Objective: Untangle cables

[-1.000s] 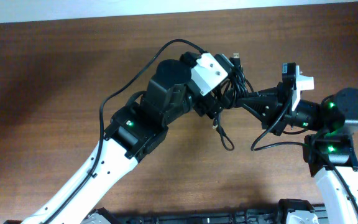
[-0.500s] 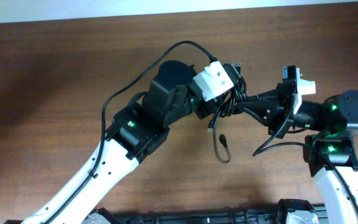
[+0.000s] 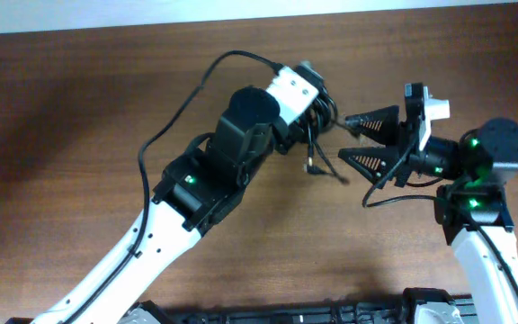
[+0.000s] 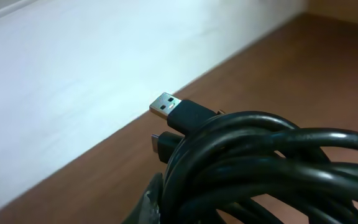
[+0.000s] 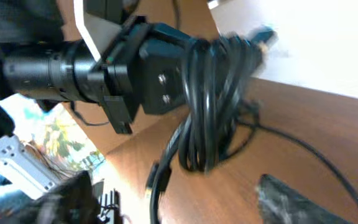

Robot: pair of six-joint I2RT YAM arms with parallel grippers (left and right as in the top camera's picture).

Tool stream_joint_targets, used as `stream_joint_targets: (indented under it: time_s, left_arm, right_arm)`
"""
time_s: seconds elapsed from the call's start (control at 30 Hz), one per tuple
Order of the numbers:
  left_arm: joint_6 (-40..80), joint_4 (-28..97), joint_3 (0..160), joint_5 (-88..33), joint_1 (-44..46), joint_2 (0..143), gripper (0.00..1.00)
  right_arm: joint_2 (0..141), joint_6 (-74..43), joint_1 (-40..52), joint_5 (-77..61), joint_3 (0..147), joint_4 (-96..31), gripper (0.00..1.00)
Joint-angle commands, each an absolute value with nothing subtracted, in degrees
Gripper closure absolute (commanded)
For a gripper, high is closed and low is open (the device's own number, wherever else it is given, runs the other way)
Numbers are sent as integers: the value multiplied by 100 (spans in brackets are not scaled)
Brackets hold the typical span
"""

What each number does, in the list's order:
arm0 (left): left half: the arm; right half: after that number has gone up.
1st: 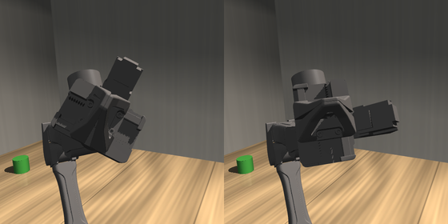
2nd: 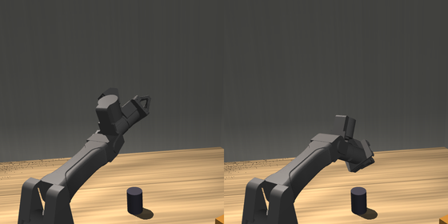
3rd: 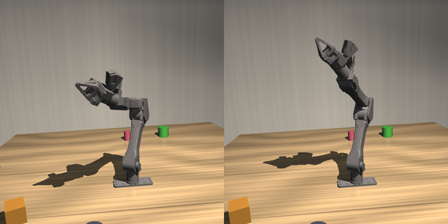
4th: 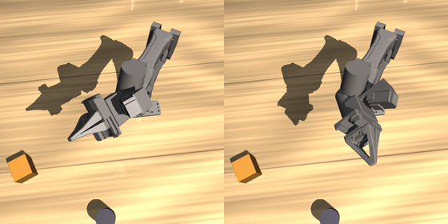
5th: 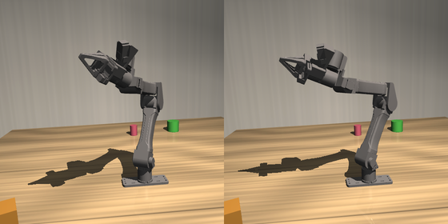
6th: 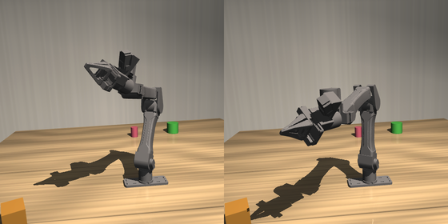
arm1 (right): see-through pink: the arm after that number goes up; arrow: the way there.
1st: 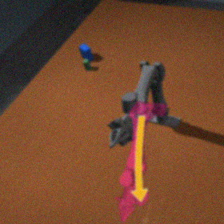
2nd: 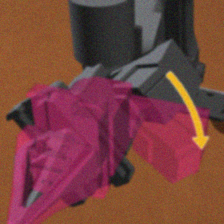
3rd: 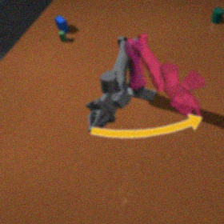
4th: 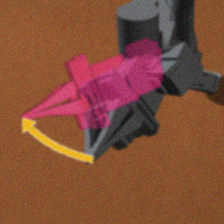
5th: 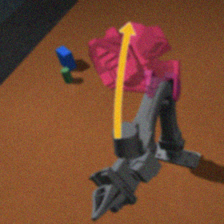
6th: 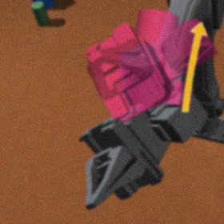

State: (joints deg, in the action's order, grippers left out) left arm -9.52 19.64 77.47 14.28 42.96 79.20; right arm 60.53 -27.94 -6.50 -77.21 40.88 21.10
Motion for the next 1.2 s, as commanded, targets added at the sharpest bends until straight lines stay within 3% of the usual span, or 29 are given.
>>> stream_joint_targets:
  time_s: [0.0, 0.27, 0.33, 0.47, 0.83, 1.0, 1.17]
  left_arm:
    - [-67, 1894, 7806, 2213, 4309, 7900, 100]
    - [816, 1887, 7806, 1404, 4508, 7902, 100]
    - [858, 1876, 7806, 1413, 4591, 7902, 100]
    - [856, 1763, 7804, 1656, 4729, 7907, 100]
    - [1151, 1669, 7806, 2668, 4737, 7907, 100]
    - [829, 1734, 7804, 1221, 4737, 7907, 100]
    - [585, 1942, 7804, 1000, 4755, 7907, 100]
  right_arm:
    - [6080, -2926, -650, -7607, 4095, 2137, 14]
    - [6080, -2923, -639, -7933, 4095, 2427, 14]
    - [6080, -2921, -639, -7979, 4095, 2434, 19]
    - [6080, -2923, -639, -8433, 4095, 2814, 26]
    - [6080, -2899, -639, -8838, 4095, 3037, 26]
    - [6080, -2902, -642, -8779, 4095, 3111, 25]
    - [6082, -2902, -642, -8569, 4095, 3107, 19]
